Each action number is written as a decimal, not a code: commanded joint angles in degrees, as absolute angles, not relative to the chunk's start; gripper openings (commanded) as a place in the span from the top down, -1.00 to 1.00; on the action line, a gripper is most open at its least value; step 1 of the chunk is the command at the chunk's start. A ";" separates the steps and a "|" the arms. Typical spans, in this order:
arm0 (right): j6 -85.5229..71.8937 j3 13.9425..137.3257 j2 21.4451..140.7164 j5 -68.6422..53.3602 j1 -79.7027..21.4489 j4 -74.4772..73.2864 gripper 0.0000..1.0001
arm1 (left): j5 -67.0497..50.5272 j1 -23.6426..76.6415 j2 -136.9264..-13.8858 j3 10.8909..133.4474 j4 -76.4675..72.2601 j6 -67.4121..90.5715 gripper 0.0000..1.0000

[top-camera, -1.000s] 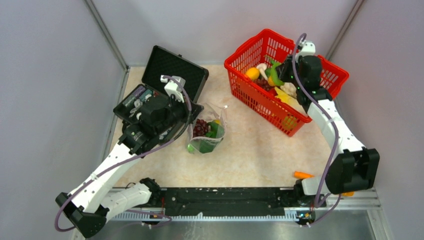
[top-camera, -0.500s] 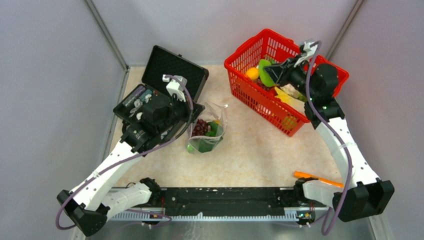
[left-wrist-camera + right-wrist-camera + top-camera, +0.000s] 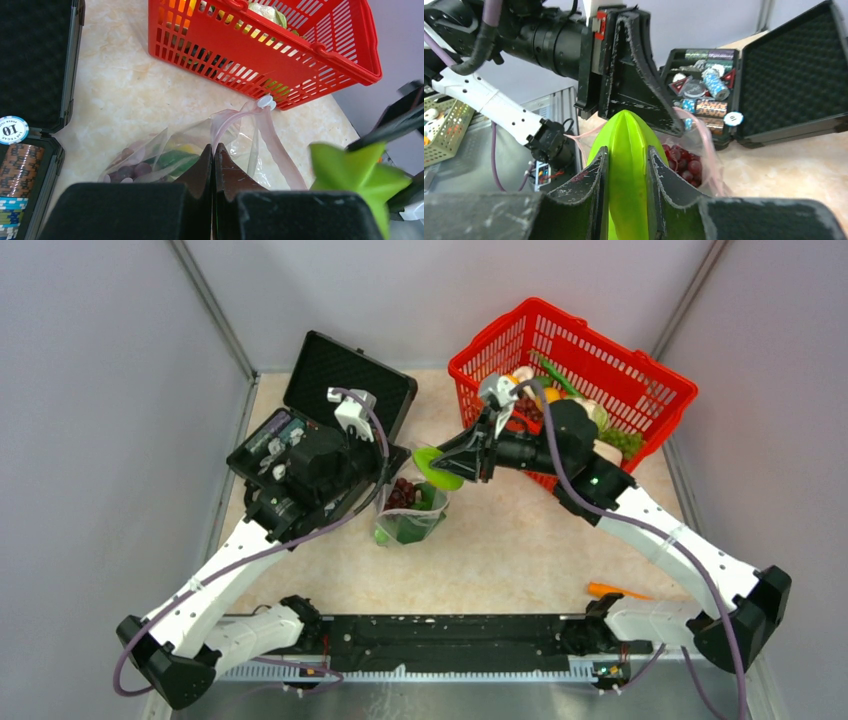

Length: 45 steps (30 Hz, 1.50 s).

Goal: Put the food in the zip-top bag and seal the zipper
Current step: Place the fake vegetable in the zipper food storage bag.

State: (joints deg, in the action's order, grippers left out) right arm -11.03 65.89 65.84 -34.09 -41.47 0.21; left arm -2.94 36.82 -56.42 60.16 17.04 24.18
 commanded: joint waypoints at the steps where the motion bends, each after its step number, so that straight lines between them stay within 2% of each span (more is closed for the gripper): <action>1: -6.15 68.16 70.30 -30.70 -45.95 -1.35 1.00 | -2.34 36.89 -56.50 61.54 13.71 24.87 1.00; 5: -3.47 71.10 74.22 -23.73 -48.91 -3.98 1.00 | -1.67 36.84 -56.01 61.46 13.85 24.78 1.00; 14: -2.10 71.06 75.76 -21.11 -49.70 -5.80 1.00 | -0.77 36.87 -55.38 61.15 14.00 24.52 1.00; 21: -1.12 71.29 74.79 -20.51 -49.75 -6.20 0.52 | -0.59 36.85 -55.25 61.26 13.80 24.70 1.00; 26: -1.01 70.94 73.53 -19.35 -49.77 -6.66 0.09 | 1.52 36.83 -54.50 61.08 13.67 24.96 1.00; 28: -1.15 70.46 72.72 -19.91 -49.75 -6.00 -0.01 | 1.87 36.83 -54.47 61.01 13.63 24.88 1.00; 35: -2.19 68.46 68.39 -18.64 -49.72 -3.44 -0.06 | 2.62 36.80 -54.25 61.04 13.45 25.14 1.00; 40: -3.77 63.04 61.84 -6.17 -49.67 2.21 -0.09 | 8.96 36.84 -51.09 59.61 13.20 25.09 1.00; 45: -5.42 62.86 61.26 4.22 -49.68 -1.33 -0.14 | 16.76 36.74 -48.35 58.68 14.06 22.30 1.00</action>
State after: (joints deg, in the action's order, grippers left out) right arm -3.60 62.54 61.45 -6.20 -49.12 -1.80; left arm 9.02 36.82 -51.24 58.43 17.41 24.25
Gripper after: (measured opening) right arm 0.565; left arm 0.001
